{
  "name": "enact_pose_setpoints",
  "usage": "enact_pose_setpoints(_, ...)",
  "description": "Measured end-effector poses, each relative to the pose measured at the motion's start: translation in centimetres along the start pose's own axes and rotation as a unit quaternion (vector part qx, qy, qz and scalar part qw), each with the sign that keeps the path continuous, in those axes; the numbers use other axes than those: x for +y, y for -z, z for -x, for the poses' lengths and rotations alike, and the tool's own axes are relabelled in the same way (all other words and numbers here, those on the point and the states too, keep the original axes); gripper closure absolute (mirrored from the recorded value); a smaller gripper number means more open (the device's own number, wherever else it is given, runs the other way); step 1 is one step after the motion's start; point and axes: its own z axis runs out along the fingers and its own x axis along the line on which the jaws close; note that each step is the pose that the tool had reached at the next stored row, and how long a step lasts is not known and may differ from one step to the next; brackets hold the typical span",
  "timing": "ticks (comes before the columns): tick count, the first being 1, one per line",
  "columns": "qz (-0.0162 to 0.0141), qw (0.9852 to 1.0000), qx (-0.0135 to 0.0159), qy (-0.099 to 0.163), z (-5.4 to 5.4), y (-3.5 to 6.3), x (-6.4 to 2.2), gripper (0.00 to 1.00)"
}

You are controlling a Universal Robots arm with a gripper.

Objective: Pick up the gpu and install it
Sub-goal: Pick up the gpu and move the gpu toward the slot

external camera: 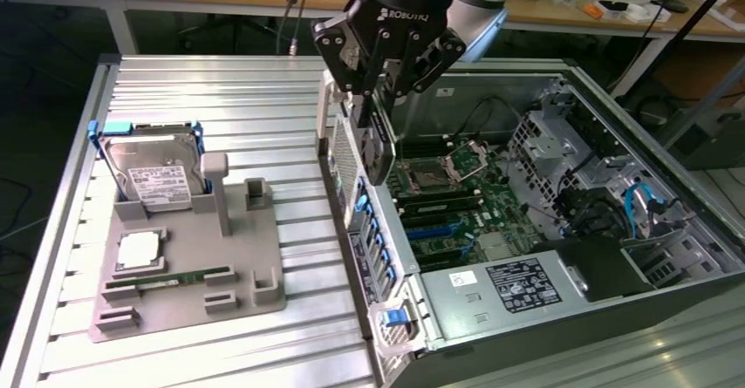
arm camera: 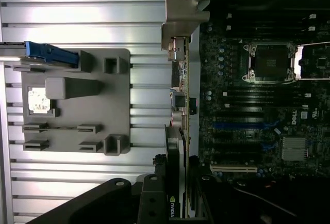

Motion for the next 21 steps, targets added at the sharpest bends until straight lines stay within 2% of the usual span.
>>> enact_pose_setpoints(6, 0.0000, 1.0000, 0.0000, 0.000, 0.8, 0.07, -0.01, 0.73)
enact_pose_setpoints(13, 0.0000, 1.0000, 0.0001, 0.000, 2.2, 0.13, -0.02, 0.73)
enact_pose_setpoints(21, 0.0000, 1.0000, 0.0001, 0.000, 3.1, 0.16, -0.03, 0.73)
